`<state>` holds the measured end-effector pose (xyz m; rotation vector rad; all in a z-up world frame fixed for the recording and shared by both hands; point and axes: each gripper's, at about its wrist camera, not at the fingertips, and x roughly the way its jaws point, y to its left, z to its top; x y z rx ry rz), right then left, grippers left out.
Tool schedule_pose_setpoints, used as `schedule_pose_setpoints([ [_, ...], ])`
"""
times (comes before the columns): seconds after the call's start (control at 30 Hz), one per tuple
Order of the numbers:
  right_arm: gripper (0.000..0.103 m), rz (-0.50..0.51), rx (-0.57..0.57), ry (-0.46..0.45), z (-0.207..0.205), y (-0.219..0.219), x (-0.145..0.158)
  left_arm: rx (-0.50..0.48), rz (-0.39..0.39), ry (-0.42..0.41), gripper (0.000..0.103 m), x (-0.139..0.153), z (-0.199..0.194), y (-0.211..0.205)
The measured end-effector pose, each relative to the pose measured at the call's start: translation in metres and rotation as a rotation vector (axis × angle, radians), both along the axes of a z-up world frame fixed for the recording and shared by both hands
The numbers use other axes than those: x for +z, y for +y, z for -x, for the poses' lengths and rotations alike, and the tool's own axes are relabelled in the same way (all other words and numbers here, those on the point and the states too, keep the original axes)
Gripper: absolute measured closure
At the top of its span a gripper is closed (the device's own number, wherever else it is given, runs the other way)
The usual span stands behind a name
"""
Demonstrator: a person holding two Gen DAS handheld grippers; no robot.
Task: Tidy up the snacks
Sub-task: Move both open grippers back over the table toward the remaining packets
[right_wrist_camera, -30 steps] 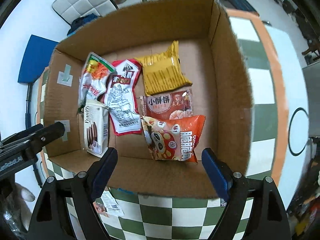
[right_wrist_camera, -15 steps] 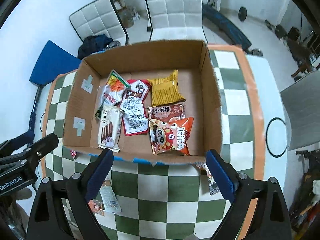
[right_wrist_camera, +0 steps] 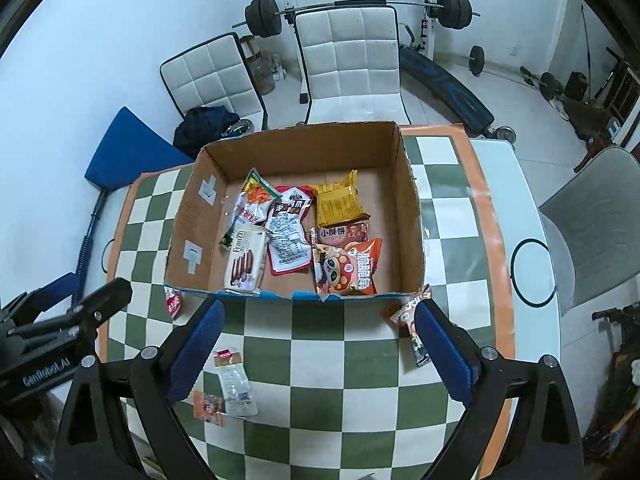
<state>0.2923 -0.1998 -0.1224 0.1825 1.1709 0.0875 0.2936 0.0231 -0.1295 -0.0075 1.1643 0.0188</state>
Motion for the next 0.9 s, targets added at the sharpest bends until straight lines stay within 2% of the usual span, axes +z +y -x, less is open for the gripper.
schedule_pose_setpoints([
  [0.1,0.005,-0.028,-0.008,0.003,0.005,0.0,-0.002,0.006,0.0,-0.001,0.007,0.002,0.006,0.002],
  [0.23,0.005,-0.097,-0.003,0.03,0.011,0.0,-0.014,0.036,-0.004,0.034,0.007,-0.01,0.016,0.019],
  [0.37,0.005,-0.165,0.022,0.105,0.016,0.011,-0.045,0.098,-0.049,0.1,0.007,-0.041,0.031,0.051],
  [0.63,0.005,-0.209,0.107,0.333,0.03,0.08,-0.153,0.194,-0.086,0.289,0.007,-0.121,0.066,0.108],
  [0.77,0.006,-0.183,0.153,0.425,0.032,0.123,-0.204,0.239,-0.083,0.373,0.007,-0.158,0.085,0.128],
  [0.9,0.008,-0.126,0.203,0.494,0.032,0.159,-0.242,0.275,-0.078,0.418,0.007,-0.181,0.097,0.144],
])
